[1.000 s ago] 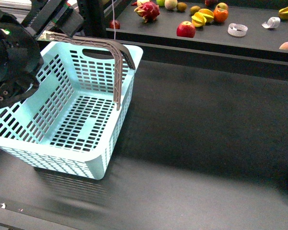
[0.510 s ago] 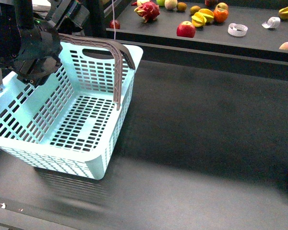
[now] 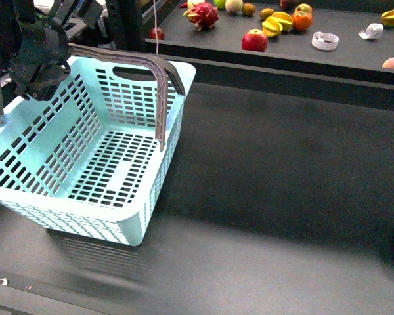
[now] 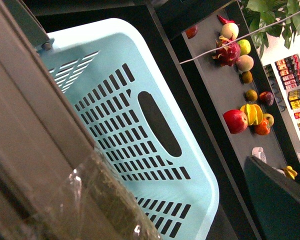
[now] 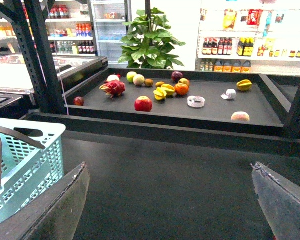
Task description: Pick mango with right arm and hold basket with left
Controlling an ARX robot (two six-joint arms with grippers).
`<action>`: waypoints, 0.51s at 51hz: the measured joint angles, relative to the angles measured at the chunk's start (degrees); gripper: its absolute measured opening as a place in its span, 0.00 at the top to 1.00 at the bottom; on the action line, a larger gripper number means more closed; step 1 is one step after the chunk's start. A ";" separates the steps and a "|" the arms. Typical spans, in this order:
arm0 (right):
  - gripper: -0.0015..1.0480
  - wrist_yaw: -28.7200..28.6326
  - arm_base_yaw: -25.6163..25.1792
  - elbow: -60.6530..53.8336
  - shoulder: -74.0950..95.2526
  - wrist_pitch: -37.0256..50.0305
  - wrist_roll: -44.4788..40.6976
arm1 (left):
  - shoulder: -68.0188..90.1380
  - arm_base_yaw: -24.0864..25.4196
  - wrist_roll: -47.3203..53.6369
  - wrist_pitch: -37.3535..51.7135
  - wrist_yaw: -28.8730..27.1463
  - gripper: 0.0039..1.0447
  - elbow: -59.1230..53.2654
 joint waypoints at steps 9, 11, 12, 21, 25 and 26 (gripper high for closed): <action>0.08 0.00 0.00 0.00 0.00 0.00 0.00 | 0.39 0.04 0.02 -0.70 0.31 0.44 0.79; 0.08 0.00 0.00 0.00 0.00 0.00 0.00 | 0.39 0.04 0.04 -0.74 0.31 0.51 0.79; 0.08 0.00 0.00 0.00 0.00 0.00 0.02 | 0.48 0.04 0.04 -0.85 0.35 0.54 0.79; 0.08 0.00 0.00 0.00 0.00 0.00 0.02 | -0.35 -0.26 -4.92 -0.55 1.60 0.82 0.22; 0.08 0.00 0.00 0.00 0.00 -0.02 0.02 | -2.82 -1.27 -5.11 1.07 2.38 0.91 -2.62; 0.08 0.00 0.00 0.00 0.00 0.00 0.02 | -3.58 -1.66 -4.00 1.75 2.62 0.91 -3.74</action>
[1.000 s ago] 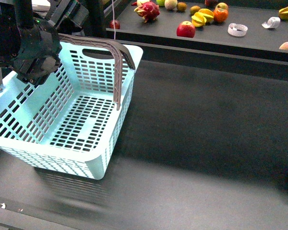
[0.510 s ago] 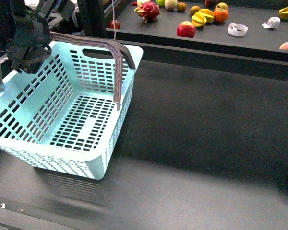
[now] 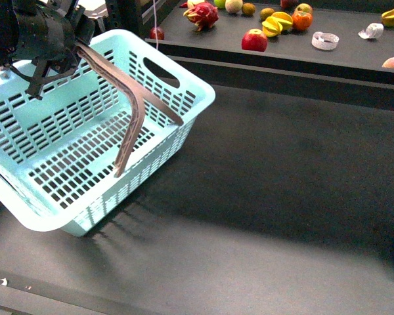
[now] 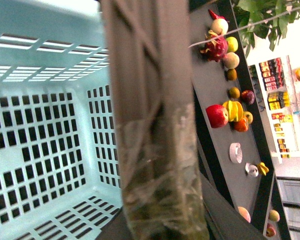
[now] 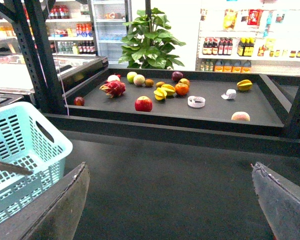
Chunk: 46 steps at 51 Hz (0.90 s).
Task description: Pick mango with right arm and hold basket with left
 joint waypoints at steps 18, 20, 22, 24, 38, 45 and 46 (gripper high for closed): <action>0.08 0.00 0.00 0.00 0.00 -0.02 -0.02 | -13.97 -4.55 17.66 8.11 7.74 0.92 -16.26; 0.08 0.00 0.00 0.00 0.00 -0.02 -0.02 | -14.84 -5.01 18.88 8.90 8.79 0.92 -17.27; 0.08 0.00 0.00 0.00 0.00 0.00 -0.02 | -16.59 -6.10 21.38 10.21 11.04 0.92 -19.19; 0.08 0.00 0.00 0.00 0.00 0.00 -0.02 | -17.66 -6.99 22.62 11.08 12.44 0.92 -20.33; 0.08 0.00 0.00 0.00 0.00 0.00 0.00 | -23.04 -14.47 32.11 14.84 17.75 0.92 -25.05; 0.08 0.00 0.00 0.00 0.00 -0.02 0.00 | -24.15 -17.92 35.67 16.15 19.15 0.92 -26.51; 0.08 0.00 0.00 0.00 0.00 0.00 -0.02 | -24.22 -18.18 35.78 16.26 19.23 0.92 -26.62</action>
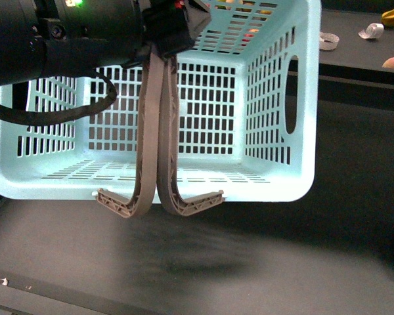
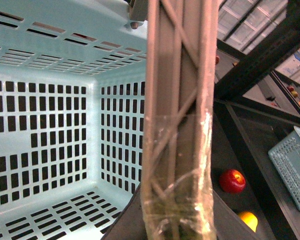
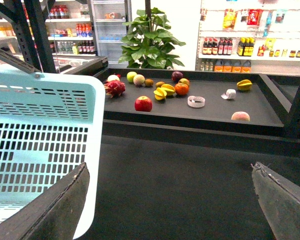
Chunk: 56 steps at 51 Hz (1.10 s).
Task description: Pick mango with right arm and hold basket with left
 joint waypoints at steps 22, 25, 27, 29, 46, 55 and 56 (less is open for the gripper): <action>0.08 0.00 0.00 0.00 0.00 0.00 0.00 | -0.59 -5.38 1.64 4.42 3.19 0.92 -2.16; 0.08 0.00 0.00 0.00 0.00 0.00 0.00 | -0.59 -5.57 1.62 4.98 2.99 0.92 -2.27; 0.08 0.00 0.00 0.00 0.00 0.00 0.00 | -0.59 -5.75 1.79 4.98 2.51 0.92 -2.27; 0.08 0.00 0.00 0.00 0.00 0.00 0.02 | -0.59 -5.84 2.03 4.96 1.95 0.92 -2.27; 0.08 0.00 0.00 0.00 0.00 0.00 0.00 | -0.59 -5.88 2.10 4.96 1.01 0.92 -2.73; 0.08 0.00 0.00 0.00 0.00 -0.02 0.00 | -0.59 -5.90 2.05 4.96 1.18 0.92 -2.75; 0.08 0.00 0.00 0.00 0.00 -0.02 0.00 | -0.59 -5.92 2.08 4.96 1.20 0.92 -2.75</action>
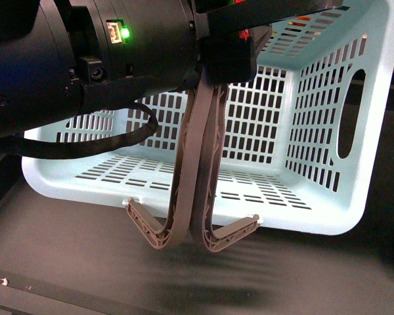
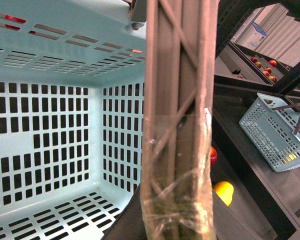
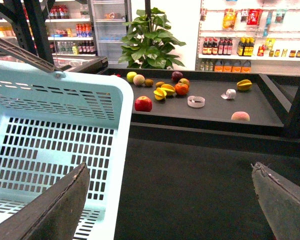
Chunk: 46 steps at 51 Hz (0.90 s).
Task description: Pick mango with right arm and hold basket with left
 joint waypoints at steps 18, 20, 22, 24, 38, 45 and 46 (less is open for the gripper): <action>0.08 0.00 0.00 0.00 0.00 0.02 0.02 | 0.00 -0.04 0.00 0.00 -0.15 0.92 0.00; 0.08 0.00 0.00 0.00 0.00 0.02 0.00 | 0.00 -0.04 0.00 0.00 -0.15 0.92 0.00; 0.08 0.00 0.00 0.00 0.00 0.02 0.00 | 0.00 -0.04 0.00 0.00 -0.15 0.92 0.00; 0.08 0.00 0.00 0.00 0.00 0.02 0.00 | 0.00 -0.04 0.00 0.00 -0.13 0.92 0.00; 0.08 0.00 0.00 0.00 0.00 0.02 0.00 | 0.00 -0.04 0.00 0.00 -0.09 0.92 0.00; 0.08 0.00 0.00 0.00 0.00 0.02 0.00 | 0.00 -0.04 0.00 0.00 -0.09 0.92 0.00; 0.08 0.00 0.00 0.00 0.00 0.02 0.00 | 0.00 -0.04 0.00 0.00 -0.09 0.92 0.00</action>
